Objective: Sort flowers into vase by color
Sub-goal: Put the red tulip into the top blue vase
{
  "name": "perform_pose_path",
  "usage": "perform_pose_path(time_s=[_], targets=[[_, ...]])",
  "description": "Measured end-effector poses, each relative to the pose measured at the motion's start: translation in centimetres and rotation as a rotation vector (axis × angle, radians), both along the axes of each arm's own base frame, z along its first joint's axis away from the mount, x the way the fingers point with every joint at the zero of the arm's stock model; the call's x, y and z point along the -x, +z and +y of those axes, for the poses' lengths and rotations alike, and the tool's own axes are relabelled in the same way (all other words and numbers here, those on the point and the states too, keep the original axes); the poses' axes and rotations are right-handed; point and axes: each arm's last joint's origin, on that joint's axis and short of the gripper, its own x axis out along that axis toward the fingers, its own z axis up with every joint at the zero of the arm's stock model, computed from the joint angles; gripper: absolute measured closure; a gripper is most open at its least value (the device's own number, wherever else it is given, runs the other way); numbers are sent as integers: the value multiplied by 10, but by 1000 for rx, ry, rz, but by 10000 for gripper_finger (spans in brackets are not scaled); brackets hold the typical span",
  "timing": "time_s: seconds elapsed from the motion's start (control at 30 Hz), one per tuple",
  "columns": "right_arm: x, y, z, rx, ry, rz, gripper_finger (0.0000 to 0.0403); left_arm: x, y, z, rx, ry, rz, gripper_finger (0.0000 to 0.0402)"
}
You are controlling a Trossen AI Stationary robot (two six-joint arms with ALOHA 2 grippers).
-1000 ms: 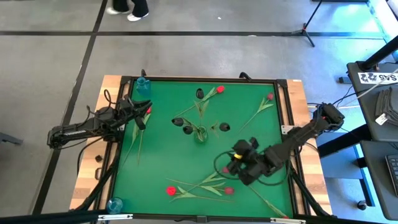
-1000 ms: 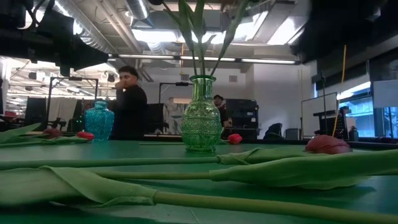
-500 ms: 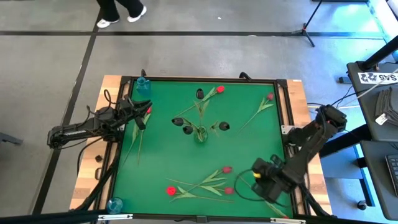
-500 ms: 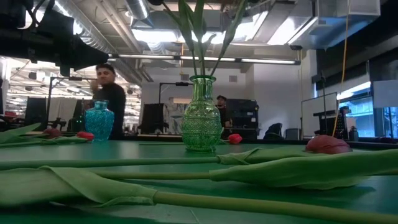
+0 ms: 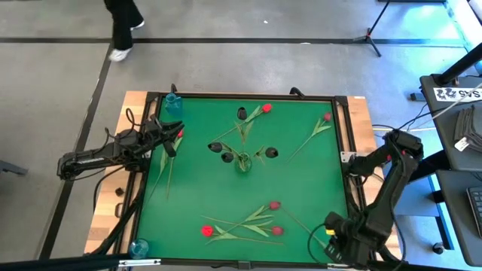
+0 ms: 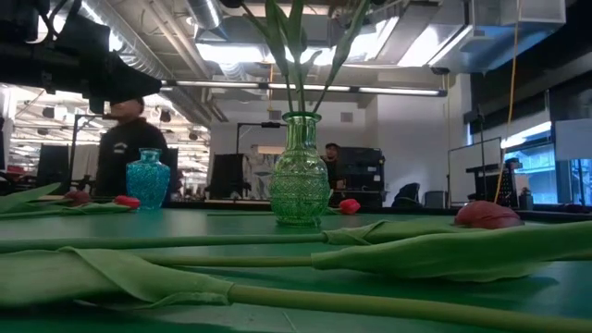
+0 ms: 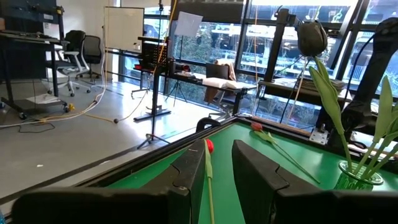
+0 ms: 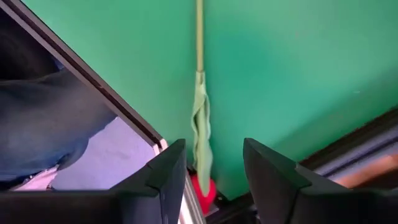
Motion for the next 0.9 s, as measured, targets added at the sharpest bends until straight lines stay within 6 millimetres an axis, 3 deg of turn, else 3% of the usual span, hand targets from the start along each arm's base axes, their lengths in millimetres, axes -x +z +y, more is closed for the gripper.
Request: perform_pose_path(time_s=[0.3, 0.7, 0.8, 0.9], targets=[[-16, -31, 26, -90, 23, 44, 242, 0, 0, 0, 0, 0, 0, 323], [-34, -63, 25, -84, 44, 147, 244, 0, 0, 0, 0, 0, 0, 323], [-33, -82, 18, -90, 40, 195, 259, 0, 0, 0, 0, 0, 0, 323], [-34, -87, 12, -118, 56, 209, 289, 0, 0, 0, 0, 0, 1, 323]])
